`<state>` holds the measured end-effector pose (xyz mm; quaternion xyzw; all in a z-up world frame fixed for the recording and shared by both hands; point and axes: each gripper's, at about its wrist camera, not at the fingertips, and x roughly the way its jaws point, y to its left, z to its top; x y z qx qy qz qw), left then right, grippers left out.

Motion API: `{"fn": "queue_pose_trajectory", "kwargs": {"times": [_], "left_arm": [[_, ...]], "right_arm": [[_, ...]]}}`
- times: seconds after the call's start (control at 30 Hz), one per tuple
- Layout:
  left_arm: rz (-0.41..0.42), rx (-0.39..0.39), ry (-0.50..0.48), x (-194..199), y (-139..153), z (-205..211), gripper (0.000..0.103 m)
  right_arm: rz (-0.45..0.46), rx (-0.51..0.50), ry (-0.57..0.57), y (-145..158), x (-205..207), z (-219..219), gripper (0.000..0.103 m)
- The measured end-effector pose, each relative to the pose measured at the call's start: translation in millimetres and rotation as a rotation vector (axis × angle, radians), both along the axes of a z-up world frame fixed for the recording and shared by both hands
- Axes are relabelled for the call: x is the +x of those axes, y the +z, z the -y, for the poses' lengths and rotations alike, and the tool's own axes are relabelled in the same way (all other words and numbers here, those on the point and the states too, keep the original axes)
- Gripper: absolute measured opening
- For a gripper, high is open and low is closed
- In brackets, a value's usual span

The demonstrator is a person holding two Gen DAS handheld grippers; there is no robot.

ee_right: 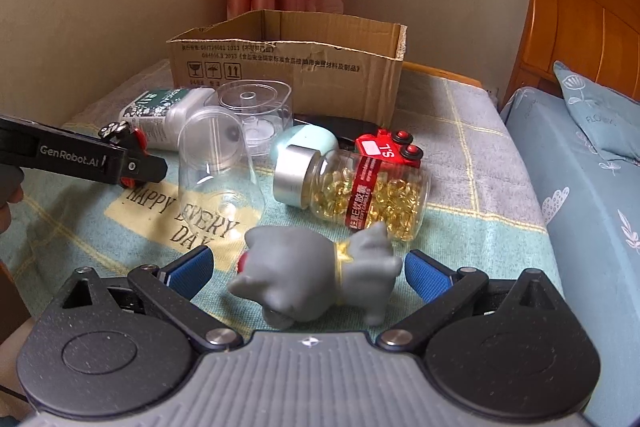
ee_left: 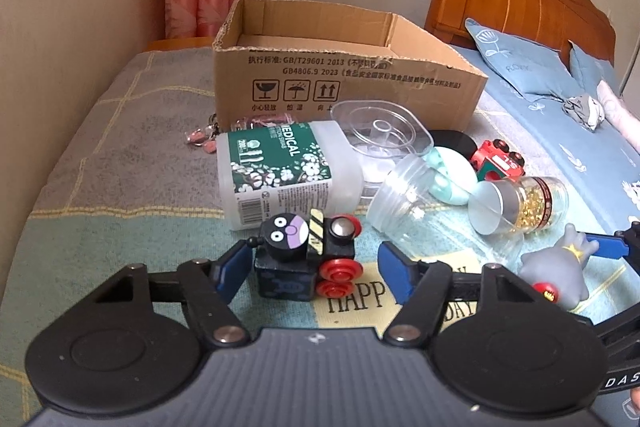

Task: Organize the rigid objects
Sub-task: 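Close left tool on black robot toy while right tool closes on grey figurine, then carry both toys over the cardboard box and open both tools to drop them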

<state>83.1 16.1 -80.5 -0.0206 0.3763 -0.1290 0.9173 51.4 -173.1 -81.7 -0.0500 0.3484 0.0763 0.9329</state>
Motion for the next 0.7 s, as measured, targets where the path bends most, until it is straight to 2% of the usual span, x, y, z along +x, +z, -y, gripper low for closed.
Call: {"fn": "queue_pose_trajectory", "kwargs": {"times": [0.07, 0.13, 0.2, 0.23, 0.37, 0.5, 0.7], "left_arm": [[-0.007, 0.002, 0.013, 0, 0, 1, 0.067], [-0.013, -0.006, 0.022, 1, 0, 0, 0.057], [-0.023, -0.010, 0.024, 2, -1, -1, 0.053], [-0.027, -0.007, 0.026, 2, -1, -2, 0.051], [-0.043, -0.008, 0.011, 4, 2, -5, 0.051], [-0.050, 0.021, -0.004, 2, 8, -6, 0.051], [-0.070, 0.054, -0.040, -1, 26, -8, 0.051]], "right_arm": [[-0.001, -0.007, -0.001, 2, 0, -1, 0.095], [-0.004, -0.019, -0.005, 3, 0, -2, 0.085], [-0.017, -0.038, -0.015, 2, 1, -3, 0.079], [-0.016, -0.040, -0.016, 3, 1, -3, 0.079], [-0.031, -0.033, -0.018, 5, 2, -1, 0.079], [-0.039, -0.037, -0.004, 10, 0, 2, 0.078], [-0.038, -0.045, 0.049, 31, -3, 8, 0.078]]}}
